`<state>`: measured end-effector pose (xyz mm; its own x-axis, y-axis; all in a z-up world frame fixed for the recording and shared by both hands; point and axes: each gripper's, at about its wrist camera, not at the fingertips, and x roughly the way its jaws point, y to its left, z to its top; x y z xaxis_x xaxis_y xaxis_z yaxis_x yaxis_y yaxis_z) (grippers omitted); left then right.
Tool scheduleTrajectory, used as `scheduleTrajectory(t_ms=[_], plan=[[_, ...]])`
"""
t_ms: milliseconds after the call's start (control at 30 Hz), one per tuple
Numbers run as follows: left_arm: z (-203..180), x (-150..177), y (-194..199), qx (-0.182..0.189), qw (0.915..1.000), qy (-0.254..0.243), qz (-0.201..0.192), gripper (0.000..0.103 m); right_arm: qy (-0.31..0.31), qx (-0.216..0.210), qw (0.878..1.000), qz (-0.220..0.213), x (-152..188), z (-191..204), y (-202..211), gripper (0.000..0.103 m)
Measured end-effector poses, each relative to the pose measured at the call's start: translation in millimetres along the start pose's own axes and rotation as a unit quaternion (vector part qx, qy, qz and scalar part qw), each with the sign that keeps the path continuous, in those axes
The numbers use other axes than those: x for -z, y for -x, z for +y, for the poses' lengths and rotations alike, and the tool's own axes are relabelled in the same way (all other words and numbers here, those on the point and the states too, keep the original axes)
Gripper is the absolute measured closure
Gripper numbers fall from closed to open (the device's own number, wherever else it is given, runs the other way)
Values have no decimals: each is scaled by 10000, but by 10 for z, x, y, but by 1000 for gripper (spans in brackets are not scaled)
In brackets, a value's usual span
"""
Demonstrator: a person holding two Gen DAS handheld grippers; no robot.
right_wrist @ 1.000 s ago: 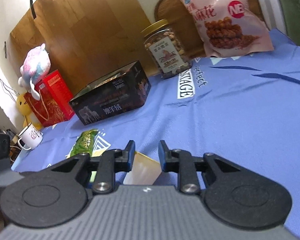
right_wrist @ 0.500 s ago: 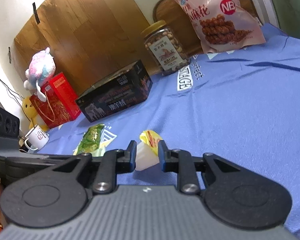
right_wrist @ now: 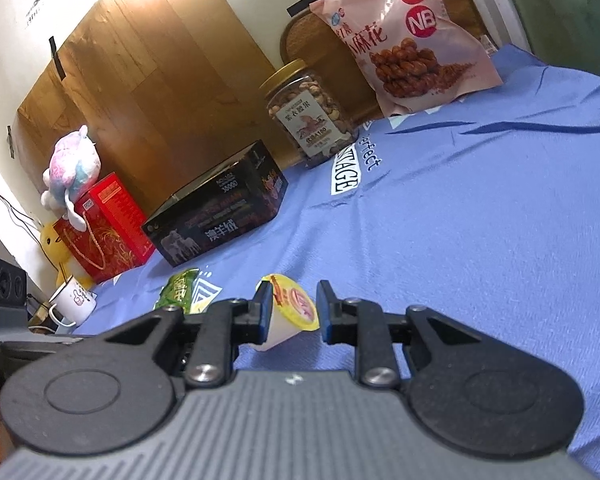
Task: Organize snacks
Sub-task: 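Grasp the white jelly cup with the right tool, then carry the white cup with the right tool and drop it into the tin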
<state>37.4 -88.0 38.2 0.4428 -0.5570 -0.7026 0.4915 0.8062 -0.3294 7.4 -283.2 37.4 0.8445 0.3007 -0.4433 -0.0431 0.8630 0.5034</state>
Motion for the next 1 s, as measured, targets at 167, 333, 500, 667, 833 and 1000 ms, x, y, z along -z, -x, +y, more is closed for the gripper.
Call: scheduleTrajectory(t_ms=[167,333,500,667,833,1000], plan=[[25,-3,-8,-45,10000,49,15,71,-21,4,10000,8,6,-4,-2,76],[26,4,-8,-28,10000,53,21,71,-42,-8,10000,40,11,-17,-22,76],[30,7,-16,-22,10000,51,37,71,-49,-18,10000,53,10,-25,-33,76],[69,6,-24,-63,9999,112,43,71,-58,-13,10000,62,13,-25,-34,75],[85,16,-27,-88,9998,144,67,71,-61,-18,10000,75,23,-22,-48,75],[58,18,16,-25,9999,108,30,71,-42,-29,10000,82,27,-22,-59,75]])
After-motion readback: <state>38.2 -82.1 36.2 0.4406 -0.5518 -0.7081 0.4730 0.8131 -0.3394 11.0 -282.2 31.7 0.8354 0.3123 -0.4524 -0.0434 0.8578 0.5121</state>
